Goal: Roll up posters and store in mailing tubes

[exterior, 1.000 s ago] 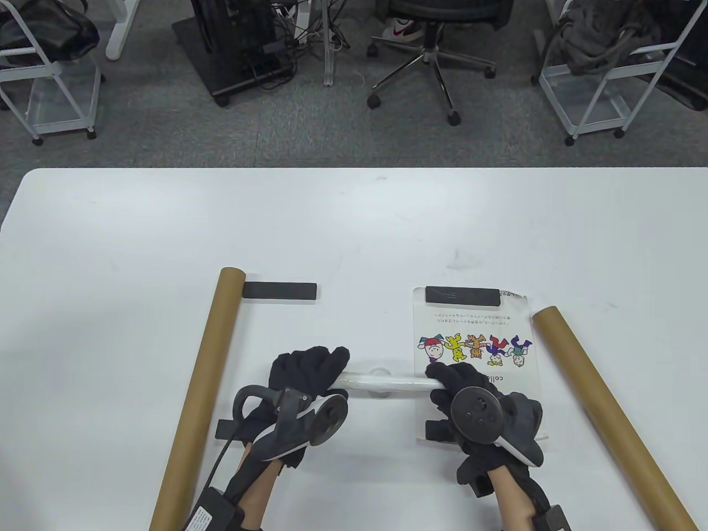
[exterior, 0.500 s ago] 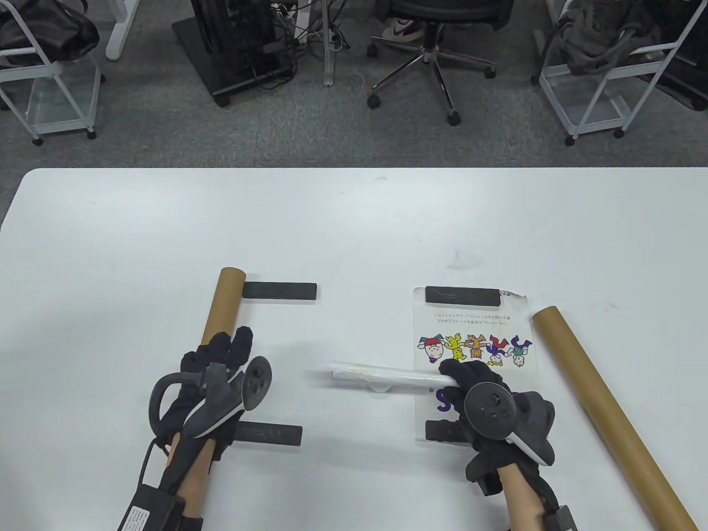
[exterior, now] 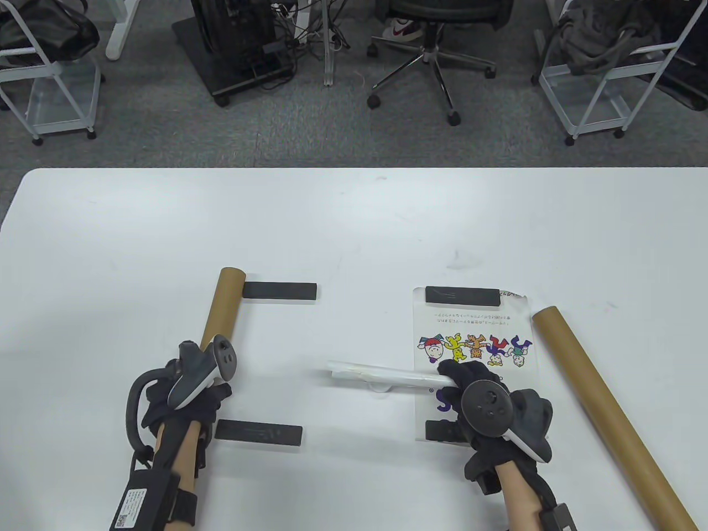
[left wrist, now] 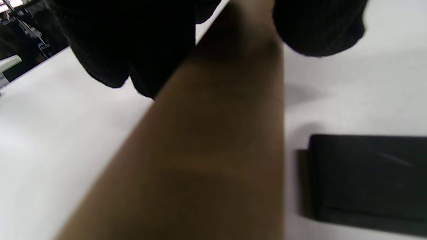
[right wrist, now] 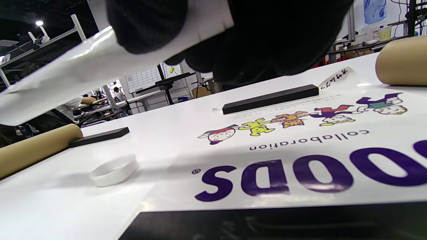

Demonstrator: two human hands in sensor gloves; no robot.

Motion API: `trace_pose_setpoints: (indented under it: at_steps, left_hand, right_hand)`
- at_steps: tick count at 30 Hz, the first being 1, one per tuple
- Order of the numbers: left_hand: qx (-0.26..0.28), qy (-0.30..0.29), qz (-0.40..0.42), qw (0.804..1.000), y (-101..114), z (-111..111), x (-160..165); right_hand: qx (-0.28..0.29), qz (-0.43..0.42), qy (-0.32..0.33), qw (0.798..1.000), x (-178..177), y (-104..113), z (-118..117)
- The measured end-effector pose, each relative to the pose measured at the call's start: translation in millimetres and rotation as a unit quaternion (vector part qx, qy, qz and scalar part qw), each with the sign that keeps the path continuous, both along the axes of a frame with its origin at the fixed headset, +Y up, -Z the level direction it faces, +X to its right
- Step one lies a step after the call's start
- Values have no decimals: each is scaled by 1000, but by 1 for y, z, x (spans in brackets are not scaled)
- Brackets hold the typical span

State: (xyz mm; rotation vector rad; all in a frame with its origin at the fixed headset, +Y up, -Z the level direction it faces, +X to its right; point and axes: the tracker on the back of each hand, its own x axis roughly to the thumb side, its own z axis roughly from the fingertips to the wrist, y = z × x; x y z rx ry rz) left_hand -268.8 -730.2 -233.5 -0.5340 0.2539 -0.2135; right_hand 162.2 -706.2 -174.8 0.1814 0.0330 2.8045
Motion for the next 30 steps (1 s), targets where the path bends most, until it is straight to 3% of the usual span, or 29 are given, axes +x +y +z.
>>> trace_pose_setpoints:
  at_steps: [3, 16, 24, 30]
  left_hand:
    - [8, 6, -6, 1000, -9, -1, -2]
    - [47, -13, -28, 998, -9, 1, -7]
    - [81, -44, -77, 993, 5, -1, -1]
    - [147, -73, -69, 984, 17, 2, 14]
  right_hand:
    - [-2, 2, -3, 1000, 0, 0, 0]
    - [-9, 10, -10, 1000, 0, -1, -2]
    - [-9, 6, -15, 1000, 2, -1, -3]
    - [-10, 3, -19, 1000, 4, -2, -5]
